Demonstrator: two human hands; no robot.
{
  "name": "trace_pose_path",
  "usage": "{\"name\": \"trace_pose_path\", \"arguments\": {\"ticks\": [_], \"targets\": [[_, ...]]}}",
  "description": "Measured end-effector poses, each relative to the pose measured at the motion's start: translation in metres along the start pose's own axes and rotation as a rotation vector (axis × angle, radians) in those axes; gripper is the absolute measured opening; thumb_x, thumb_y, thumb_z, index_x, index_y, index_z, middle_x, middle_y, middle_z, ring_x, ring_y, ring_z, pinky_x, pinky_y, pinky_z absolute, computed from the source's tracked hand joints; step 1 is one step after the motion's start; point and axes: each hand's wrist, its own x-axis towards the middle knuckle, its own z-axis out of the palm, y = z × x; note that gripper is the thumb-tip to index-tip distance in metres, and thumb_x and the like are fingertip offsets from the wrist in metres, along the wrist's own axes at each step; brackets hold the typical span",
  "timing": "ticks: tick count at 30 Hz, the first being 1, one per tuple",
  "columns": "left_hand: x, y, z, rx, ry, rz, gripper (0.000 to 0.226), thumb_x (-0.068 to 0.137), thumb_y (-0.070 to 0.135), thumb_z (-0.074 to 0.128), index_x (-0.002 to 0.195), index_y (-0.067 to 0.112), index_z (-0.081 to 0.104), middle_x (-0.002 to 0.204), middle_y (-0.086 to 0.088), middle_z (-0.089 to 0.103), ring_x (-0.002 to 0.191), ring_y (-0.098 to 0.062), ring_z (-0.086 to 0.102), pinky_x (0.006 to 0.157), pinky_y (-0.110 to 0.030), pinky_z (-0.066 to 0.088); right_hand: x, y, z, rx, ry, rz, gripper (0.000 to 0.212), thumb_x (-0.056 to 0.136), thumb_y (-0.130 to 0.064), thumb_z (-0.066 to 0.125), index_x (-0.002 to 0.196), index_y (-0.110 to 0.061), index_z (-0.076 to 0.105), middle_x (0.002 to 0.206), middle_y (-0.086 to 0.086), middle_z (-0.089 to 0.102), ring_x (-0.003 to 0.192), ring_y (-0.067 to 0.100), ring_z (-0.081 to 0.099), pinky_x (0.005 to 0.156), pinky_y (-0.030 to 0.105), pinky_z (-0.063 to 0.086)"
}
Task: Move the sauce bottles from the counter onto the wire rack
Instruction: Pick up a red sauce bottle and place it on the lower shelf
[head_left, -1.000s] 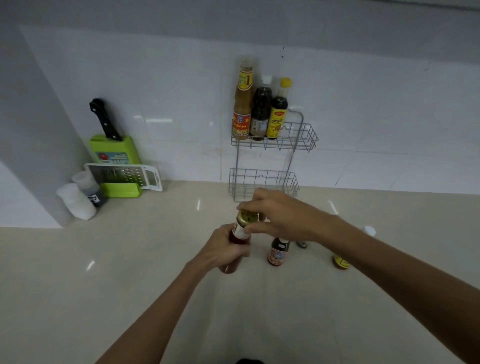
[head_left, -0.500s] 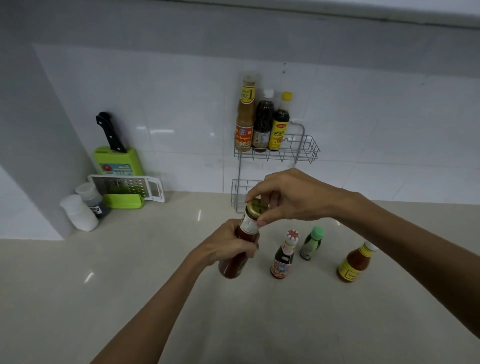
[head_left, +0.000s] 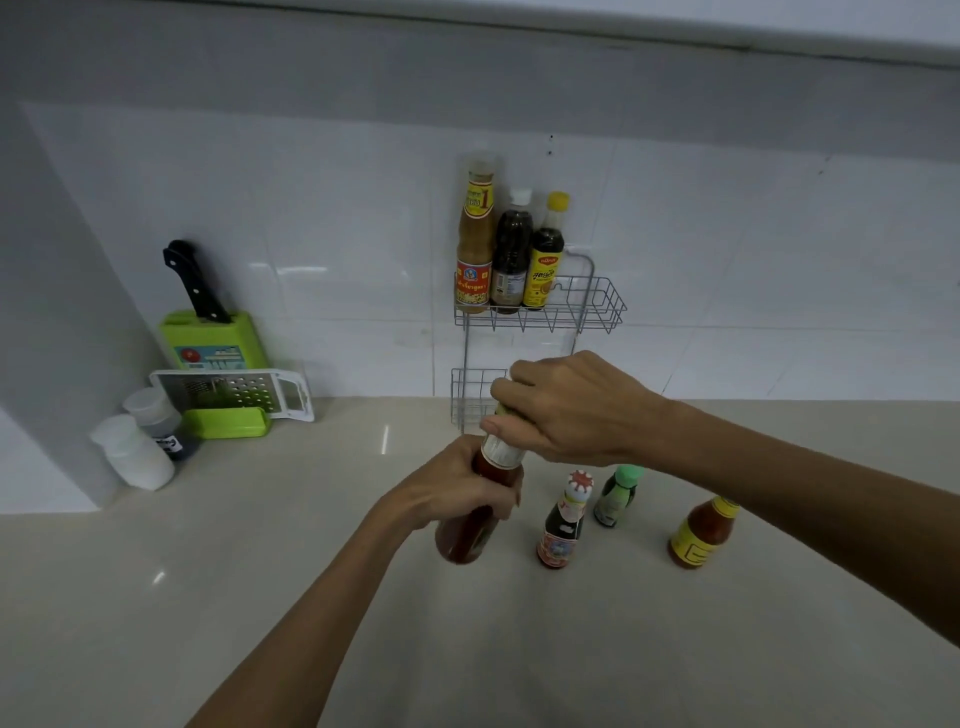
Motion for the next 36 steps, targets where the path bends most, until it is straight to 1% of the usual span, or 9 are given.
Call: {"name": "trace_pose_path", "arguments": {"ticks": [7, 10, 14, 16, 19, 24, 27, 31, 36], "targets": [[0.01, 0.0, 0.022, 0.038, 0.601, -0.093, 0.016, 0.061, 0.01, 0.071, 0.071, 0.018, 0.061, 0.068, -0.005, 0.068, 0.059, -0.019, 0.061, 0.056, -0.032, 0.053, 0.013, -0.017, 0.04, -0.036, 0.031, 0.389, 0.043, 0.098, -0.042, 0.021, 0.094, -0.013, 0.053, 0.068, 0.002, 0.06, 0.045, 0.024, 0.039, 0.043, 0.028, 0.025], [0.008, -0.005, 0.006, 0.02, 0.344, -0.105, 0.015, 0.056, 0.009, 0.069, 0.067, 0.014, 0.06, 0.07, -0.007, 0.069, 0.065, -0.022, 0.063, 0.07, -0.043, 0.058, 0.015, -0.013, 0.039, 0.012, 0.021, 0.411, 0.057, 0.094, -0.055, 0.012, 0.092, -0.016, 0.052, 0.067, 0.002, 0.059, 0.049, 0.022, 0.043, 0.048, 0.03, 0.031], [-0.003, 0.002, -0.021, -0.08, -0.192, -0.014, 0.018, 0.059, -0.007, 0.063, 0.066, 0.01, 0.059, 0.074, -0.012, 0.062, 0.077, -0.027, 0.061, 0.074, -0.039, 0.053, 0.014, -0.015, 0.021, 0.124, 0.079, 0.11, 0.044, 0.096, -0.057, 0.028, 0.086, -0.019, 0.047, 0.054, -0.001, 0.055, 0.042, 0.021, 0.044, 0.043, 0.027, 0.033], [-0.003, 0.003, -0.018, -0.125, -0.124, -0.008, 0.018, 0.057, -0.007, 0.063, 0.063, 0.009, 0.058, 0.071, -0.012, 0.062, 0.073, -0.028, 0.061, 0.071, -0.038, 0.053, 0.02, -0.012, 0.021, 0.089, 0.087, 0.134, 0.038, 0.098, -0.048, 0.03, 0.083, -0.018, 0.047, 0.052, 0.0, 0.054, 0.041, 0.023, 0.043, 0.043, 0.027, 0.03], [0.007, 0.0, -0.007, -0.067, 0.268, -0.058, 0.01, 0.052, 0.003, 0.065, 0.058, 0.01, 0.061, 0.062, -0.011, 0.066, 0.06, -0.026, 0.062, 0.063, -0.043, 0.058, 0.033, -0.013, 0.029, 0.031, 0.116, 0.321, 0.031, 0.097, -0.037, 0.033, 0.083, -0.015, 0.05, 0.051, 0.001, 0.05, 0.041, 0.026, 0.041, 0.046, 0.028, 0.029], [0.021, -0.01, 0.013, -0.033, 0.675, -0.125, 0.013, 0.06, 0.009, 0.07, 0.069, 0.012, 0.063, 0.065, -0.004, 0.07, 0.061, -0.023, 0.067, 0.054, -0.028, 0.054, 0.059, -0.017, 0.047, 0.08, -0.044, 0.568, 0.036, 0.097, -0.038, 0.033, 0.095, -0.013, 0.058, 0.075, 0.009, 0.06, 0.063, 0.027, 0.048, 0.058, 0.033, 0.035], [0.033, -0.021, 0.005, -0.05, 0.658, -0.15, 0.02, 0.069, 0.016, 0.072, 0.085, 0.02, 0.061, 0.077, 0.002, 0.069, 0.073, -0.02, 0.067, 0.057, -0.023, 0.051, 0.07, -0.007, 0.052, 0.234, -0.142, 0.6, 0.04, 0.096, -0.045, 0.035, 0.101, -0.012, 0.057, 0.087, 0.011, 0.065, 0.071, 0.027, 0.05, 0.064, 0.034, 0.036], [0.049, -0.024, -0.032, 0.325, 0.338, -0.223, 0.066, 0.07, 0.06, 0.07, 0.126, 0.031, 0.051, 0.117, 0.002, 0.065, 0.105, -0.022, 0.064, 0.085, -0.032, 0.053, 0.071, 0.005, 0.057, 0.208, -0.077, 0.582, 0.039, 0.093, -0.052, 0.041, 0.093, -0.013, 0.046, 0.076, 0.007, 0.058, 0.069, 0.027, 0.055, 0.062, 0.034, 0.037], [0.076, -0.015, -0.054, 0.285, 0.343, -0.095, 0.049, 0.08, 0.041, 0.073, 0.119, 0.014, 0.061, 0.11, -0.005, 0.069, 0.082, -0.026, 0.072, 0.059, -0.039, 0.062, 0.077, 0.015, 0.075, 0.206, 0.06, 0.648, 0.047, 0.091, -0.053, 0.047, 0.112, -0.011, 0.051, 0.089, 0.011, 0.068, 0.08, 0.033, 0.064, 0.064, 0.034, 0.042]]}}
